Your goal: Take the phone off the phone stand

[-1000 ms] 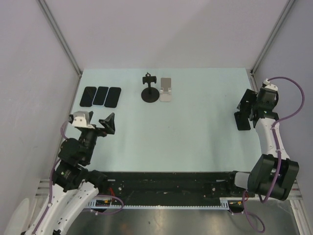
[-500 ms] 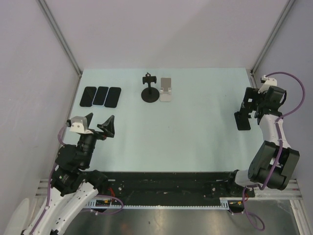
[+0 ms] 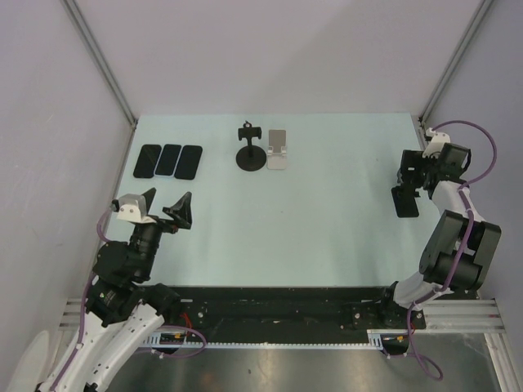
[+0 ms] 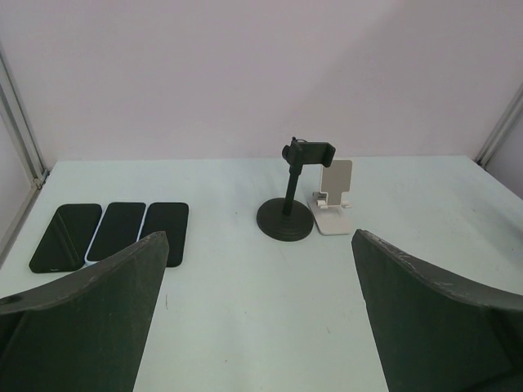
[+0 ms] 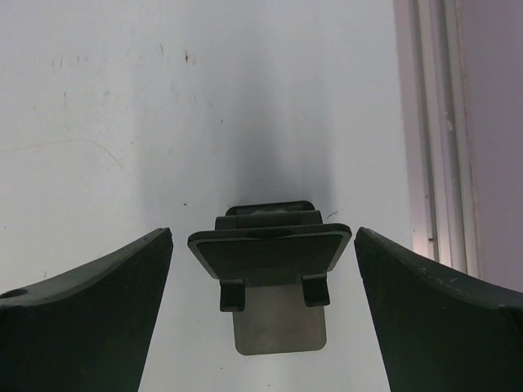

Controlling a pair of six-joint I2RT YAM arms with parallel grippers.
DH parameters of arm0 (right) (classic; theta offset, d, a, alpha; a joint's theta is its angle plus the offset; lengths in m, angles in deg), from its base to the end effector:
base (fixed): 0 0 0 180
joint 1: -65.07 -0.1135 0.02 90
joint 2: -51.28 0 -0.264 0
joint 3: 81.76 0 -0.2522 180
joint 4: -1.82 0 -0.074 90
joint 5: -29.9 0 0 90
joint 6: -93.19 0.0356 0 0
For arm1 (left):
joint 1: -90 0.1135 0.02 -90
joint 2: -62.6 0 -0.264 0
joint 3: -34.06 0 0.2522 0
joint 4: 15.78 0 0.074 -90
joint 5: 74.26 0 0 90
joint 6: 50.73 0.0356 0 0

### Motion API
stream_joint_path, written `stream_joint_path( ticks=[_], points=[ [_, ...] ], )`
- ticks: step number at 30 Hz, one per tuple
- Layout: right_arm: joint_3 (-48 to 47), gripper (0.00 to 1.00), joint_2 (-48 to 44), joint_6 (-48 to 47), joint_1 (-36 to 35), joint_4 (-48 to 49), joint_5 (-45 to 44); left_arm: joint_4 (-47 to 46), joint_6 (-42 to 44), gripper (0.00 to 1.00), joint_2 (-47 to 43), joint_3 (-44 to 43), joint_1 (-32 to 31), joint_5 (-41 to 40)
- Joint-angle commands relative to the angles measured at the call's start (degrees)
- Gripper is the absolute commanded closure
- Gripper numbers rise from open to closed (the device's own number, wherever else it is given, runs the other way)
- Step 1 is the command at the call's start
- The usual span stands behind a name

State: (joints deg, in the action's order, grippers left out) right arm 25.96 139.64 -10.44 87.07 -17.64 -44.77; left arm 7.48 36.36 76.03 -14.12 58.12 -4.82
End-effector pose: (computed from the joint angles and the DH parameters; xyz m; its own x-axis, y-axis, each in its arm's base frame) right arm 0.3215 -0.1197 0.2446 -0.5619 -0.0181 -0.8270 0.0303 0.9986 -0.0424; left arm 0.0708 -0.0293 0.3399 0.1587 -0.1547 -0.9751 0.2106 0.9702 -0.1196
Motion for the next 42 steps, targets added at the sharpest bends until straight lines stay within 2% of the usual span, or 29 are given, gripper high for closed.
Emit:
stream_joint_path(
  ticks=[1,10,16,22,23,24,26,28,29,35,36,40,42],
  points=[
    [-2.12,0.01,1.73,-0.44,0.33,-0.81,0.76,-2.20,1.95,0.00,0.28,0.49,-0.38,0.52],
    [2.97,0.11,1.29,0.53,0.33,4.02,-3.03,-2.38,2.04,0.00,0.46,0.58,-0.38,1.04],
    [4.21,0.25,1.12,0.71,-0.29,5.08,-3.20,-2.47,1.95,0.00,0.37,0.66,-0.38,1.31],
    [4.12,0.53,-1.43,0.71,-4.67,7.36,-4.70,-2.55,1.78,0.00,0.19,0.75,-0.38,1.31],
    [4.12,0.62,-2.30,1.84,-5.38,7.80,-4.61,-2.47,1.78,0.00,0.19,0.75,-0.38,1.22],
    [4.12,0.67,-2.66,2.37,-6.08,8.76,-5.22,-2.55,1.78,0.00,0.10,0.75,-0.38,1.31],
    [4.03,0.77,-3.19,3.78,-9.33,9.99,-6.27,-2.55,1.69,0.00,0.19,0.75,-0.38,1.22],
    [3.68,0.83,-3.02,5.89,-12.49,11.93,-9.78,-2.55,1.60,0.00,0.19,0.75,-0.38,1.40],
    [3.24,0.88,-2.67,6.59,-16.25,12.28,-11.27,-2.47,1.69,0.00,0.37,0.84,-0.38,1.40],
    [-3.95,0.89,4.53,17.83,-31.11,15.01,-22.87,-2.55,1.60,0.00,0.72,1.01,-0.38,1.05],
    [-6.32,0.89,7.07,19.33,-32.79,15.10,-25.94,-2.64,1.60,0.00,0.72,1.02,-0.38,0.87],
    [-13.17,0.91,14.01,28.37,-37.81,15.71,-29.22,-2.64,1.51,0.00,1.16,1.28,-0.38,0.69],
    [-16.34,0.91,17.10,30.06,-40.35,15.10,-31.05,-2.73,1.51,0.00,1.25,1.28,-0.46,0.69]
  ],
)
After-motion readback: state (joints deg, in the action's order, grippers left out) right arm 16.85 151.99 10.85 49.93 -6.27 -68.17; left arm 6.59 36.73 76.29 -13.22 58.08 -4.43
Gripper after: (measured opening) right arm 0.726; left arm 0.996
